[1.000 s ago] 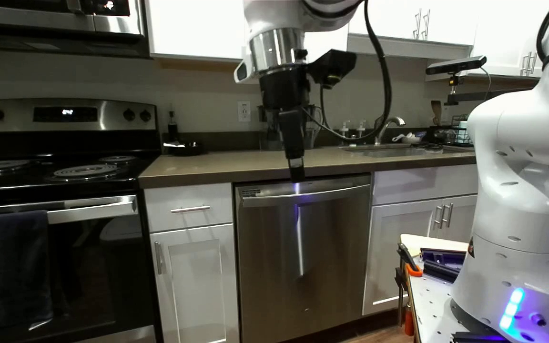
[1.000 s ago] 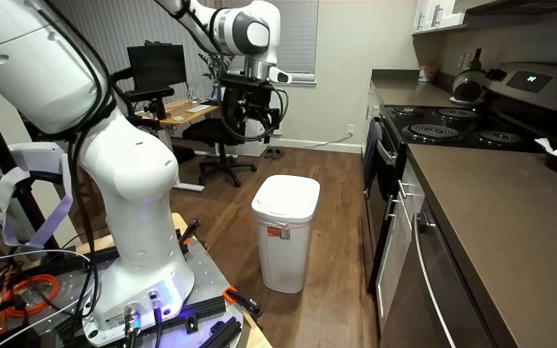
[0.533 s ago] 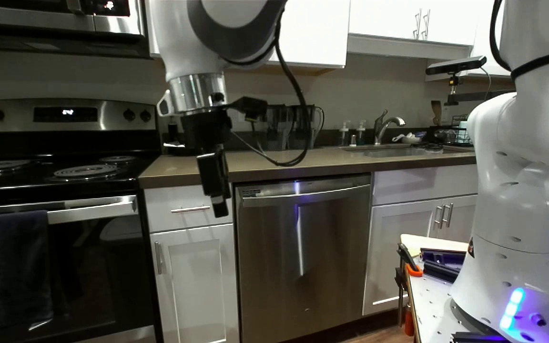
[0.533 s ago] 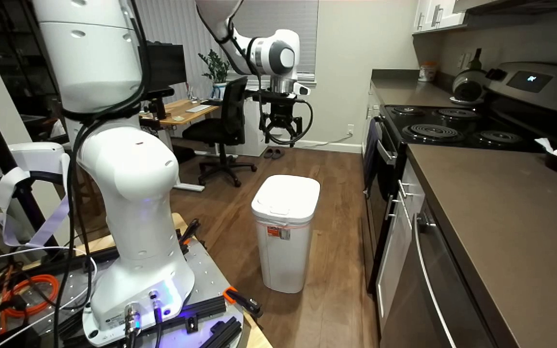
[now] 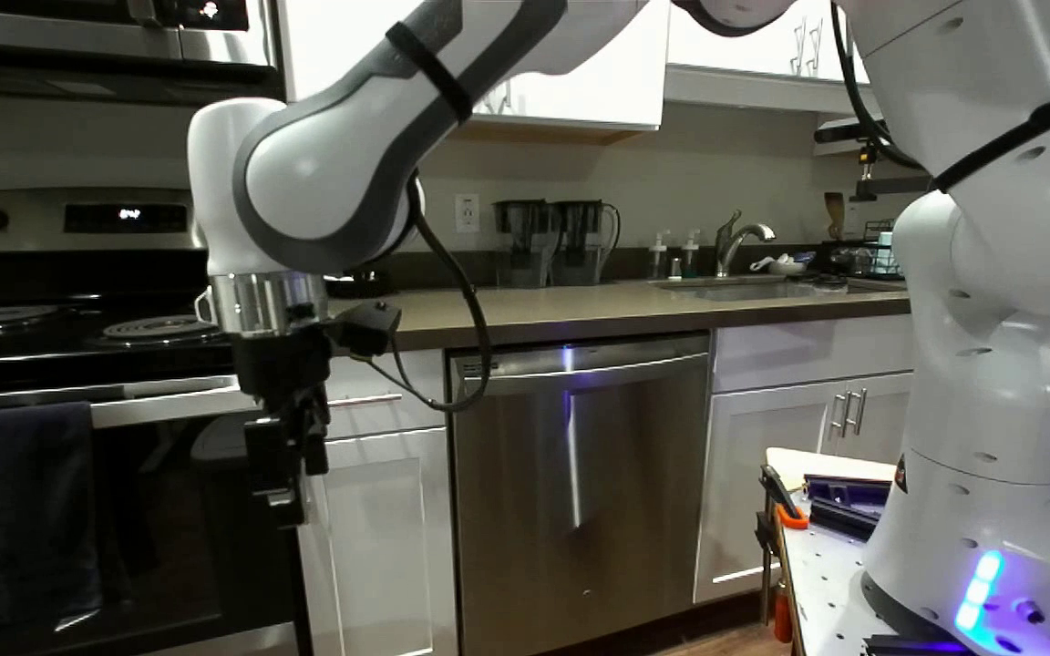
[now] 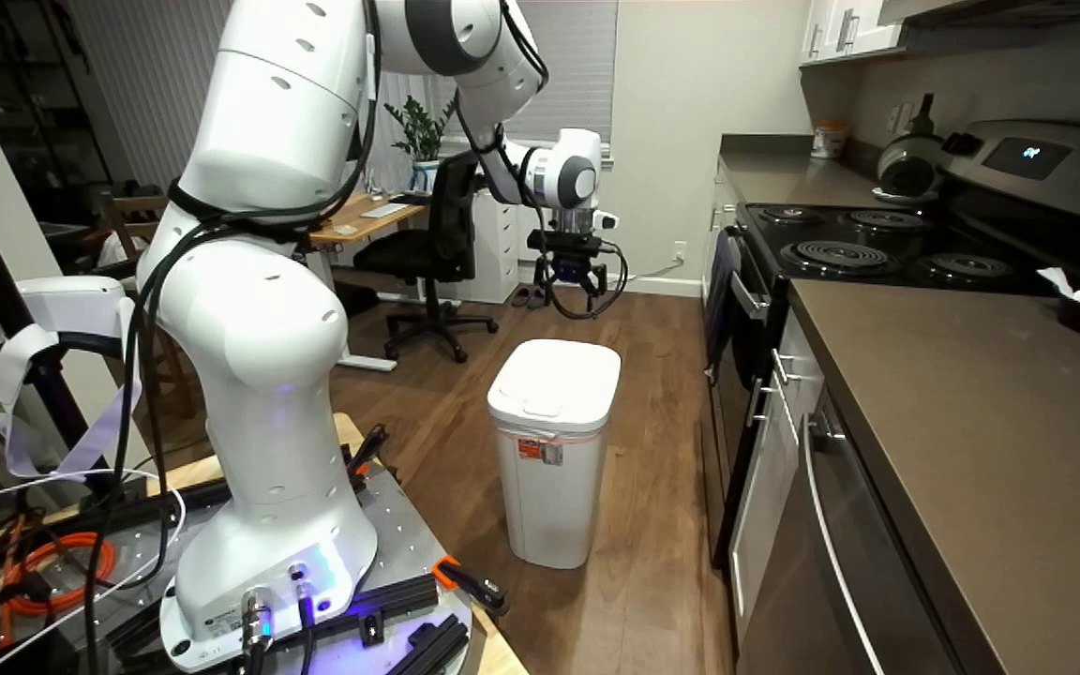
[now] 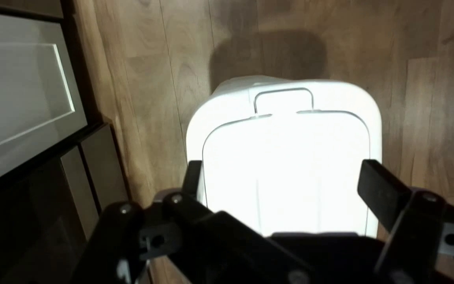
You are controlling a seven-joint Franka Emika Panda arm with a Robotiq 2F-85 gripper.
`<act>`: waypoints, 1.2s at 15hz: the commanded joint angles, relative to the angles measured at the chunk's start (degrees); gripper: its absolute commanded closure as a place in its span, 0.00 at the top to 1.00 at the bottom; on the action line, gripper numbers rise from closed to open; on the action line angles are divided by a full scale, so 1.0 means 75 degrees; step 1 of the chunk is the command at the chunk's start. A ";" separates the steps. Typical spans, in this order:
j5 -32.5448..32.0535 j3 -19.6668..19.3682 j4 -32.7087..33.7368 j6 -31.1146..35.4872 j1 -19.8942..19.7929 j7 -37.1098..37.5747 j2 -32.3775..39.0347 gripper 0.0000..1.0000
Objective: Open the lid of the bin
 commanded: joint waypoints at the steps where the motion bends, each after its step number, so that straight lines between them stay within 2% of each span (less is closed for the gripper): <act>1: -0.0021 0.0112 0.0611 0.0703 -0.0021 -0.0326 0.0830 1.00; 4: 0.0092 0.0263 0.0890 0.1015 -0.0096 -0.0564 0.1251 1.00; 7: 0.0164 0.0443 0.1122 0.0821 -0.0188 -0.0941 0.1494 1.00; 8: 0.0030 0.0247 0.0875 0.0893 -0.0022 -0.0502 0.1308 1.00; 12: 0.0036 0.0305 0.0981 0.0892 -0.0048 -0.0634 0.1428 1.00; 18: -0.0101 0.0111 0.1011 0.1520 0.0508 0.0046 0.2321 1.00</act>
